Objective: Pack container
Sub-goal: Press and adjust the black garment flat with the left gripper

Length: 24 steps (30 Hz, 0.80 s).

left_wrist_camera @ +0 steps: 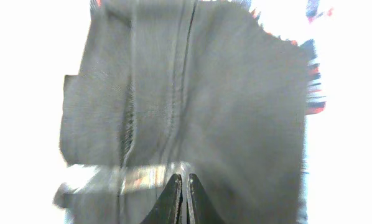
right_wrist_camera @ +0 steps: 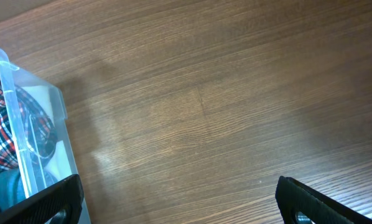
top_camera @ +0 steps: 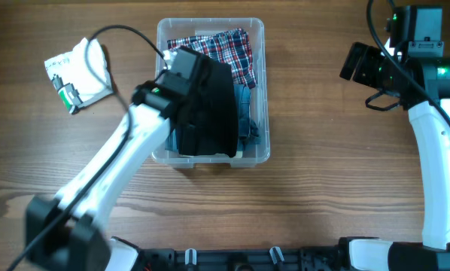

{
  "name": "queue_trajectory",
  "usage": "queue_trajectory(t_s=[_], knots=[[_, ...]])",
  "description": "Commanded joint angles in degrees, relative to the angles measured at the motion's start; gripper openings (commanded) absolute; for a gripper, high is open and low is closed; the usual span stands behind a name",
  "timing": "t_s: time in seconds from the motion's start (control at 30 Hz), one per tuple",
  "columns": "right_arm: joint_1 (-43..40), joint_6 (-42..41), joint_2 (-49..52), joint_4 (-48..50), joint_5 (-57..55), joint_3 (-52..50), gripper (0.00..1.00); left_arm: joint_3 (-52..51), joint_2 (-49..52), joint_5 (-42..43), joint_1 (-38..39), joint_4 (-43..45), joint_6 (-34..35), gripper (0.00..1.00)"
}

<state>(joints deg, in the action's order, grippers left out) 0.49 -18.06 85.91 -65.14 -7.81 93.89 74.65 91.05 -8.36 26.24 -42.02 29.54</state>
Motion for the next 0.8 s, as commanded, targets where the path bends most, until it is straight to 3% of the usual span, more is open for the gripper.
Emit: queue_trajectory(t_s=[0.0, 0.47, 0.77], knots=[[0.0, 0.5, 0.2, 0.2, -0.8, 0.2, 1.00, 1.5, -6.2, -1.2, -0.1, -1.9, 1.0, 0.05], [0.0, 0.5, 0.2, 0.2, -0.8, 0.2, 1.00, 1.3, 6.6, -1.1, -0.1, -19.4, 7.2, 0.04], [0.0, 0.5, 0.2, 0.2, -0.8, 0.2, 1.00, 1.6, 14.4, 0.4, 0.0, -19.5, 7.1, 0.04]])
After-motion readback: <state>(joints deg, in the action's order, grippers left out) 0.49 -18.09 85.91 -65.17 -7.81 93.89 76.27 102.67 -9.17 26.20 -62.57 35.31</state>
